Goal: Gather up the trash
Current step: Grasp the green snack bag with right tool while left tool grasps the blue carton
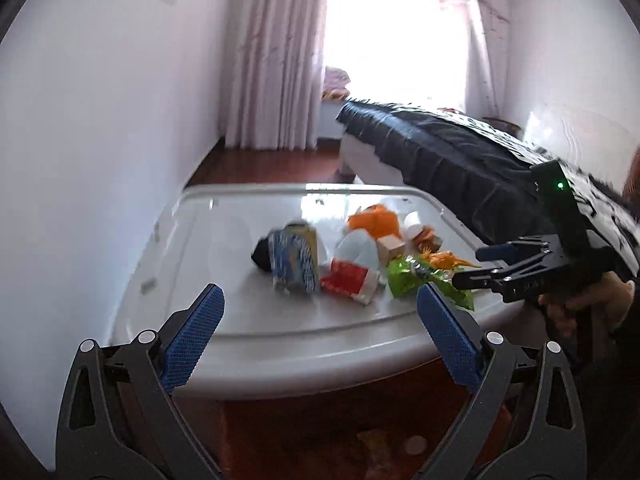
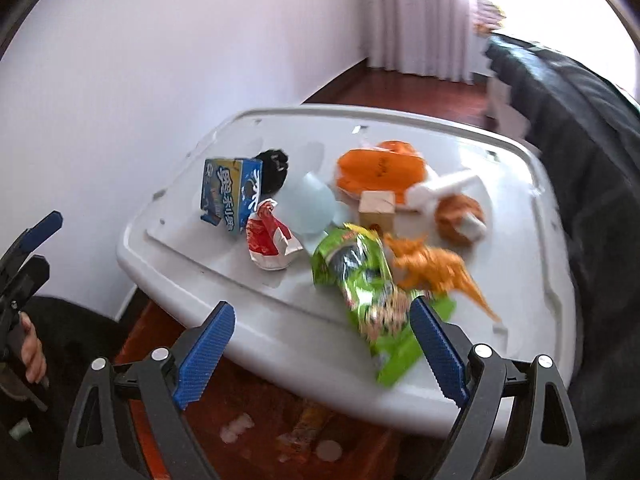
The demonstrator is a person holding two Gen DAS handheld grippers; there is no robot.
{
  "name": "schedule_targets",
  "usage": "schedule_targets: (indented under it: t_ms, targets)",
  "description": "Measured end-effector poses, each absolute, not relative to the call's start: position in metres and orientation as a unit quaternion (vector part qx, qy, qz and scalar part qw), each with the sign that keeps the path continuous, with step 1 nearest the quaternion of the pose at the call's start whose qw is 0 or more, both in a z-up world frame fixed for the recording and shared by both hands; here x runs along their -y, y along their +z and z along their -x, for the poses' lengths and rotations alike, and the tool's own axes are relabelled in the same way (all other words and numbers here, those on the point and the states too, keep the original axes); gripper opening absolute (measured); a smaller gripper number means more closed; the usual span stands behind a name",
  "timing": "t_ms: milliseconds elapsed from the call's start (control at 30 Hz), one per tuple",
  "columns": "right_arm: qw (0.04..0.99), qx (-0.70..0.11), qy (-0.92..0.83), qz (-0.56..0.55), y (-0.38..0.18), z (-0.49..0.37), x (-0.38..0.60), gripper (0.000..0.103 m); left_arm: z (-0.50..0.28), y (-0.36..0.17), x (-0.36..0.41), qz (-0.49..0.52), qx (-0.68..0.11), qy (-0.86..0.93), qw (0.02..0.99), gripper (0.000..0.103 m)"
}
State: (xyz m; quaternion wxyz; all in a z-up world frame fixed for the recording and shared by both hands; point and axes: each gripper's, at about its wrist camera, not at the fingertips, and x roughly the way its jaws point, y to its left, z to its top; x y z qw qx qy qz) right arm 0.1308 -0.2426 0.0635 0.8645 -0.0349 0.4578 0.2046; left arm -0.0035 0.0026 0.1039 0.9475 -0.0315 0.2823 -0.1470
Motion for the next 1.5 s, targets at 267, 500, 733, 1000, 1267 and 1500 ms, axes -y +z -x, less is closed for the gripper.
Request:
schedule_targets:
  t_ms: [267,500,733,1000,1267,1500]
  targets:
    - [0.812,-0.519,0.233,0.134,0.017,-0.176,0.223,0.075,-0.006,0.079,-0.023,0.066,-0.308,-0.12,0.942,0.095]
    - [0.777,-0.562,0.245,0.143,-0.016,-0.194,0.216,0.046,-0.01,0.073,-0.024,0.063,-0.323,-0.111,0.938,0.095]
    - [0.804,-0.552,0.216,0.047,-0.007,-0.192,0.232,0.017,-0.009,0.067,-0.012,0.017,-0.339,-0.116,0.933,0.095]
    - [0.856,-0.447,0.177,-0.191,0.05,-0.13,0.278,0.017,-0.043,0.064,-0.001,0.036,-0.368,-0.128,0.92,0.094]
    - [0.866,-0.446,0.161,-0.156,0.042,-0.117,0.279,0.018,-0.129,0.046,0.016,0.054,-0.404,-0.078,0.91,0.095]
    - [0.863,-0.442,0.183,-0.164,0.043,-0.118,0.268,0.019,-0.17,0.033,0.03,0.01,-0.409,-0.045,0.911,0.095]
